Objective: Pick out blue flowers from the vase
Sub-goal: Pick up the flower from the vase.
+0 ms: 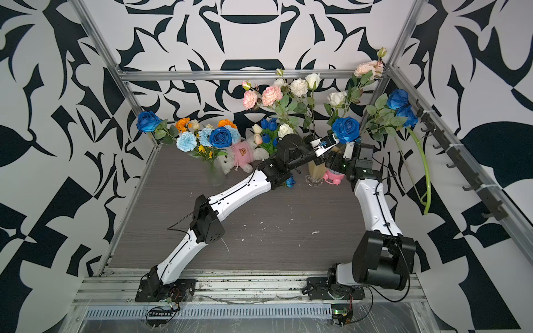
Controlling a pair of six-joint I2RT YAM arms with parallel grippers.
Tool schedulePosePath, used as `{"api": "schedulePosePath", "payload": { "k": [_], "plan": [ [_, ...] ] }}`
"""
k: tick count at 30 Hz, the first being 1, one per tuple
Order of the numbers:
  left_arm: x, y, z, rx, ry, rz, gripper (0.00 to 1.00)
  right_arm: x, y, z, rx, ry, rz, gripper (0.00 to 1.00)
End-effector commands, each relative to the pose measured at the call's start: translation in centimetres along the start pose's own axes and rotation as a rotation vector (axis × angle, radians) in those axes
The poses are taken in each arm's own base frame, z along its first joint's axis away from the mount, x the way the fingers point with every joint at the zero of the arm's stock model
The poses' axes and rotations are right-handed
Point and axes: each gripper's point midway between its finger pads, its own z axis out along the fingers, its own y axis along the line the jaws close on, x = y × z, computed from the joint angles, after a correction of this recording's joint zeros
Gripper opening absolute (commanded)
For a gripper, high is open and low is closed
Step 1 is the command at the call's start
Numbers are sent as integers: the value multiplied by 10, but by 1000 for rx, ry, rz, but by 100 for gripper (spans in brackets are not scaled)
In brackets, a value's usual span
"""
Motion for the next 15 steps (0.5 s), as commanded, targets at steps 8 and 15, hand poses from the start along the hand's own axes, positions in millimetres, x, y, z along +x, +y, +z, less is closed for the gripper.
{"api": "schedulePosePath", "payload": {
  "k": [8, 15],
  "plan": [
    [-102, 32, -35, -35, -180, 63, 0, -4, -8, 1, 56, -6, 33, 80],
    [-158, 41, -71, 15, -257, 31, 0, -17, -1, -5, 26, -47, 61, 82]
  ]
}}
